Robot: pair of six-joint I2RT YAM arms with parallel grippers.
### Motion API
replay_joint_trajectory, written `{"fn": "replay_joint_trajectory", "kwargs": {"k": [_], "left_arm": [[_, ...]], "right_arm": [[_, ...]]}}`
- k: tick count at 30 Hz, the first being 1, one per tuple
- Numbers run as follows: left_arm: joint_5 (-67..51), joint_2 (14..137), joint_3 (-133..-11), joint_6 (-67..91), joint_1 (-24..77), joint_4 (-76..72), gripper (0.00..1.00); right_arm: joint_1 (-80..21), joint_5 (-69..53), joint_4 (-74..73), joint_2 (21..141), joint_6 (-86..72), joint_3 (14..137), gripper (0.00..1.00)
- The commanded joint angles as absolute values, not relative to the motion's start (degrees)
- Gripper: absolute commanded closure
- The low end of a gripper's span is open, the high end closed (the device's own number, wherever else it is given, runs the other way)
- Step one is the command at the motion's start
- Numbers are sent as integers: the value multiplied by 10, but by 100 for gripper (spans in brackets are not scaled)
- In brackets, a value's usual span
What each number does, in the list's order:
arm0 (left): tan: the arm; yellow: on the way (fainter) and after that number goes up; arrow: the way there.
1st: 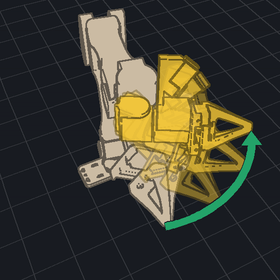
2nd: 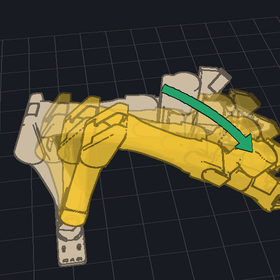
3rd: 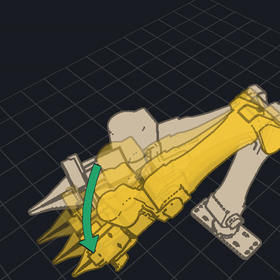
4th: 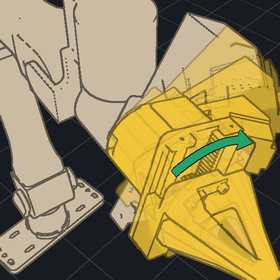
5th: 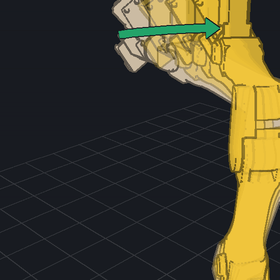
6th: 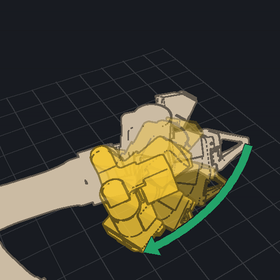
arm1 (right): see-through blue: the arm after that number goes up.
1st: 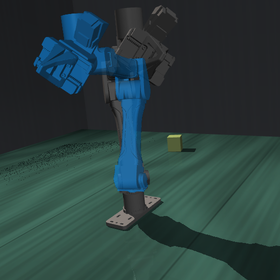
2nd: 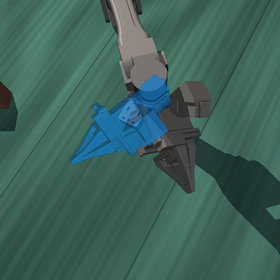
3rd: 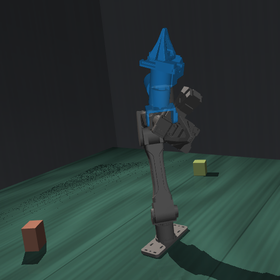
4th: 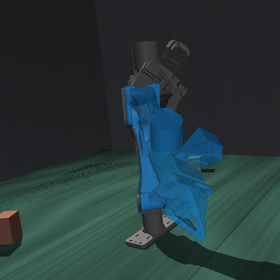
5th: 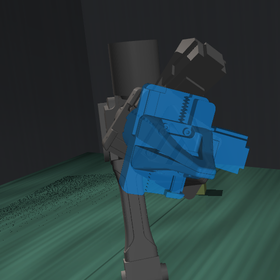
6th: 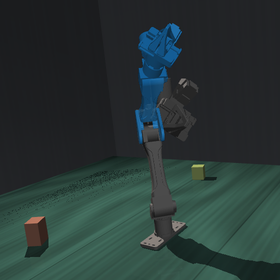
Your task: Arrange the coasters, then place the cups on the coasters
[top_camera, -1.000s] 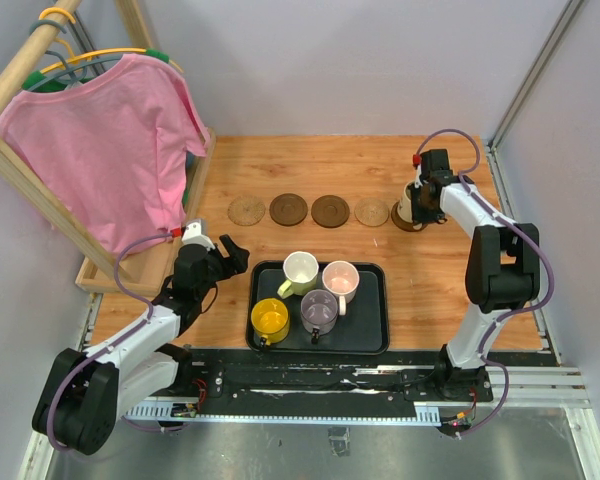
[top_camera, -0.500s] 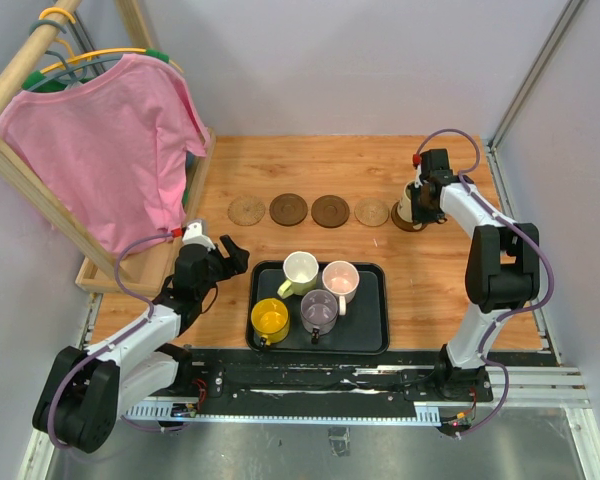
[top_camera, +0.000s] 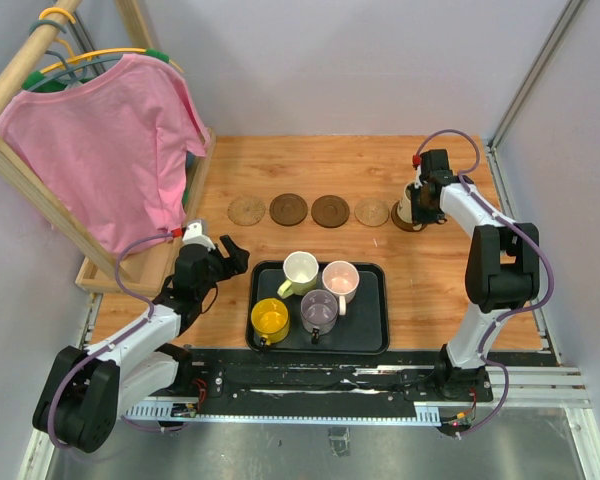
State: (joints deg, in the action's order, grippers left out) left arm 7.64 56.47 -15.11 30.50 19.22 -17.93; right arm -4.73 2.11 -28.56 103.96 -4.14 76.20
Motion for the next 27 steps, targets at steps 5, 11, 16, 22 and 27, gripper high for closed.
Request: {"fn": "replay_joint_trajectory", "kwargs": {"k": [5, 11, 16, 22, 27], "left_arm": [[81, 558, -158, 308, 194, -194, 19], [80, 555, -157, 308, 195, -191, 19], [80, 551, -156, 309, 195, -190, 19], [79, 550, -156, 309, 195, -191, 19], [78, 548, -156, 308, 195, -190, 19]], "right_arm": [[-40, 18, -279, 1037, -49, 753, 99], [-41, 21, -279, 1039, -52, 752, 72], [-41, 19, -279, 1037, -51, 750, 51], [-41, 15, -279, 1024, -52, 746, 45], [-44, 14, -281, 996, -55, 740, 40]]}}
